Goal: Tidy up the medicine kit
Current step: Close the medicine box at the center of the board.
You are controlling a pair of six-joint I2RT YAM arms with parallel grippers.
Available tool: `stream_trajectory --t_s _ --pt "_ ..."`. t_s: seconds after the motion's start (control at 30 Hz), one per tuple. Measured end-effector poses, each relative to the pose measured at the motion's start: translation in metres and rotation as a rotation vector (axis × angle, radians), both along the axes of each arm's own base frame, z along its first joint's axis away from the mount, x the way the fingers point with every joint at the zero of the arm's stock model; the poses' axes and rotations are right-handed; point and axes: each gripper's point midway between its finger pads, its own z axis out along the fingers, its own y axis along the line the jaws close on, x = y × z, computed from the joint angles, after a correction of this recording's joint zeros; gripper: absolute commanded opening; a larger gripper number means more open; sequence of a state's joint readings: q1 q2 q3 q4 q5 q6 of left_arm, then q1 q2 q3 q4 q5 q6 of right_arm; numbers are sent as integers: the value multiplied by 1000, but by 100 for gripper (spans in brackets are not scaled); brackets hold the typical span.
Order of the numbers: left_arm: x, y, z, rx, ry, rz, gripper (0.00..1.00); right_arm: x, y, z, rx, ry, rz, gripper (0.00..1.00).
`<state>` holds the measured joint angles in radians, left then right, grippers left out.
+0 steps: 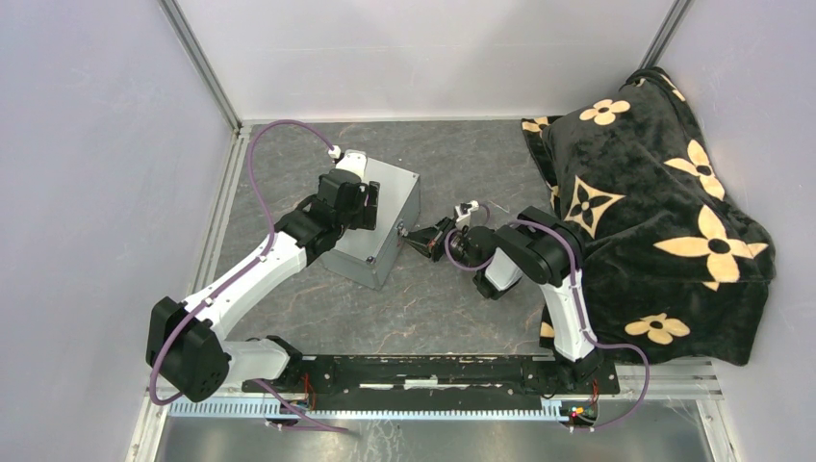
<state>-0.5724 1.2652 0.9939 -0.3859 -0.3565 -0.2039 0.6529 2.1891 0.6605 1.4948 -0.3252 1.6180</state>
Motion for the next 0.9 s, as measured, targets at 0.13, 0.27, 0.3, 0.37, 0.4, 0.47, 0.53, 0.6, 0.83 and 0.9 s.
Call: stream_trajectory --t_s 0.13,0.27,0.3,0.37,0.4,0.47,0.53,0.6,0.83,0.9 --pt "0 0 0 0 0 0 79 -5 1 9 10 -14 10 0" --pt "0 0 0 0 0 0 79 -7 0 13 14 -22 12 0" --pt "0 0 0 0 1 -1 79 -7 0 13 13 -22 12 0" --pt "1 -1 0 0 1 -1 79 -9 -1 13 9 -24 12 0" --pt "1 -1 0 0 1 -1 79 -9 -2 13 9 -24 12 0" --pt "1 -1 0 -1 1 -1 79 -10 -2 14 8 -26 12 0" --pt "1 -1 0 -1 1 -1 79 -10 -3 14 8 -27 11 0" --pt "2 -1 0 -1 1 -2 79 -11 -3 13 6 -24 11 0" --pt "3 -3 0 -3 0 -3 79 -11 -4 16 5 -34 12 0" --pt "4 -3 0 -4 -1 -4 78 -11 -4 16 4 -34 12 0"
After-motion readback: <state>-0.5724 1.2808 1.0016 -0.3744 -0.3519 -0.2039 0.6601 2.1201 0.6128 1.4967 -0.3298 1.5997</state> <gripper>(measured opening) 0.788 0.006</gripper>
